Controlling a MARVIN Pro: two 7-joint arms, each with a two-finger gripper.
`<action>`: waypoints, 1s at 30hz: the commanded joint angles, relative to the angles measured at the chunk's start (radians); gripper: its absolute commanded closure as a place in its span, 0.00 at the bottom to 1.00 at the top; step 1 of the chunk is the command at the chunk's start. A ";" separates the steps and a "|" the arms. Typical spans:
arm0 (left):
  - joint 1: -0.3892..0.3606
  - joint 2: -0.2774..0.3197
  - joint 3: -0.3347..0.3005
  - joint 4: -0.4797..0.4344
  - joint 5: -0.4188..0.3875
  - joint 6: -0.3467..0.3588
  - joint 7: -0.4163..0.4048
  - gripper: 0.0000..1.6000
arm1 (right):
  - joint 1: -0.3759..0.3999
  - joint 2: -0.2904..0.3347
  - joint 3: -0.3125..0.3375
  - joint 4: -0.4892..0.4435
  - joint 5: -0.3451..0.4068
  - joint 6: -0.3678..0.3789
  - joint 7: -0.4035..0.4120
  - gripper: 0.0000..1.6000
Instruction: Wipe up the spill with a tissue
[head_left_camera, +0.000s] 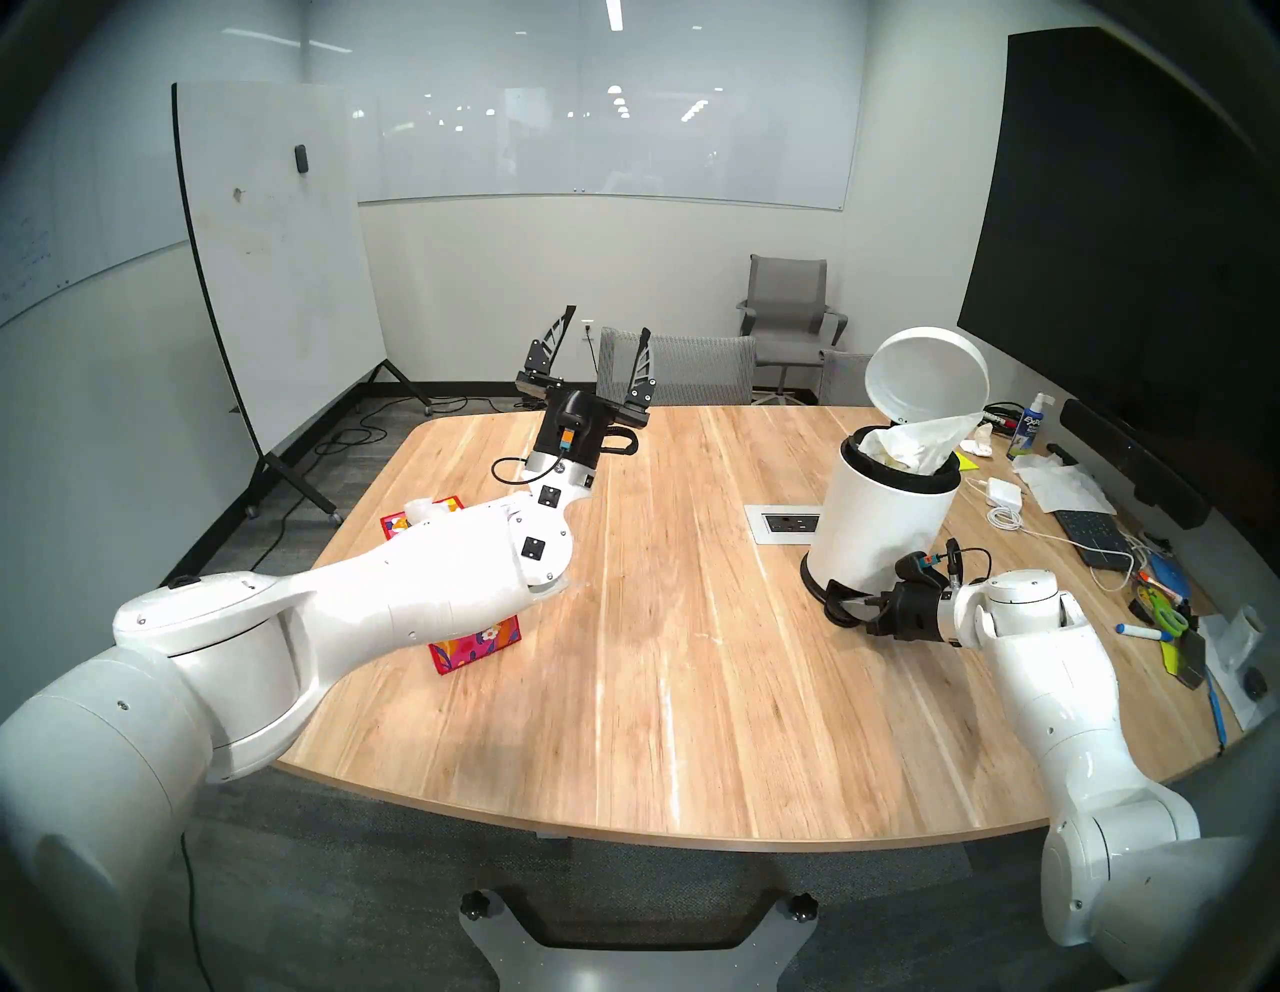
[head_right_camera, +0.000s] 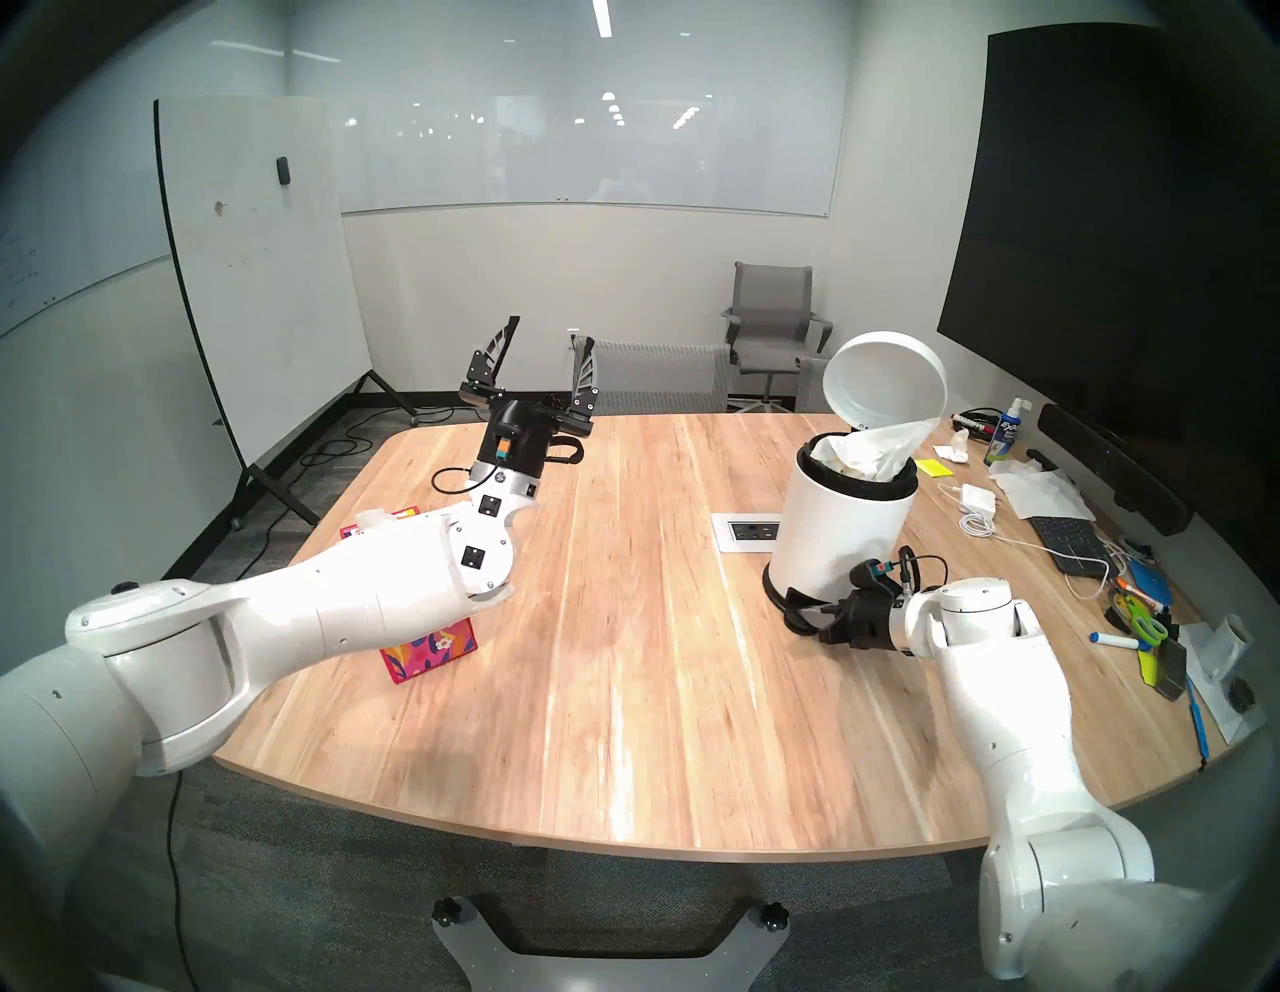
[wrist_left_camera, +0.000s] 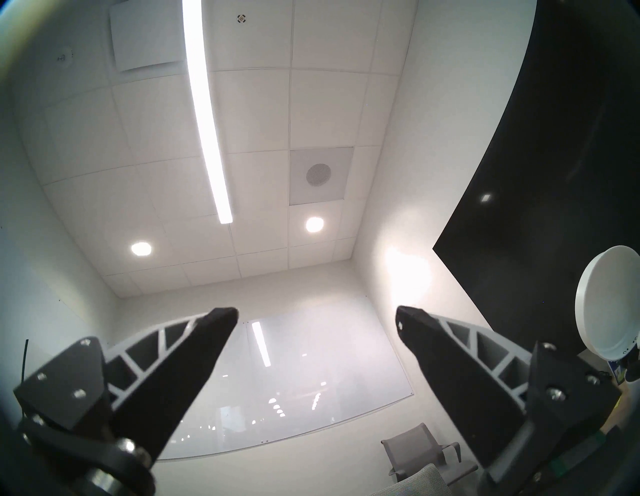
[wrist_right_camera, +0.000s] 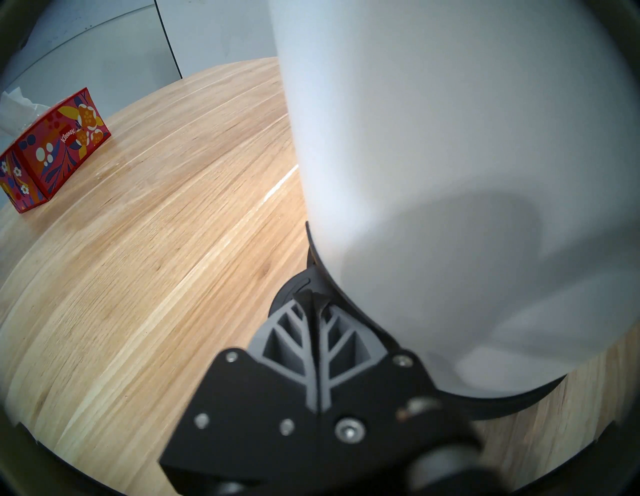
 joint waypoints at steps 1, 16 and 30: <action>0.019 0.112 0.023 -0.118 0.027 -0.019 -0.022 0.00 | -0.031 0.009 -0.006 0.021 -0.016 0.008 -0.013 1.00; 0.020 0.276 0.049 -0.353 -0.125 0.042 -0.101 0.00 | -0.031 0.009 -0.008 0.021 -0.017 0.009 -0.016 1.00; 0.004 0.417 0.110 -0.593 -0.345 0.207 -0.257 0.00 | -0.033 0.010 -0.011 0.019 -0.020 0.013 -0.024 1.00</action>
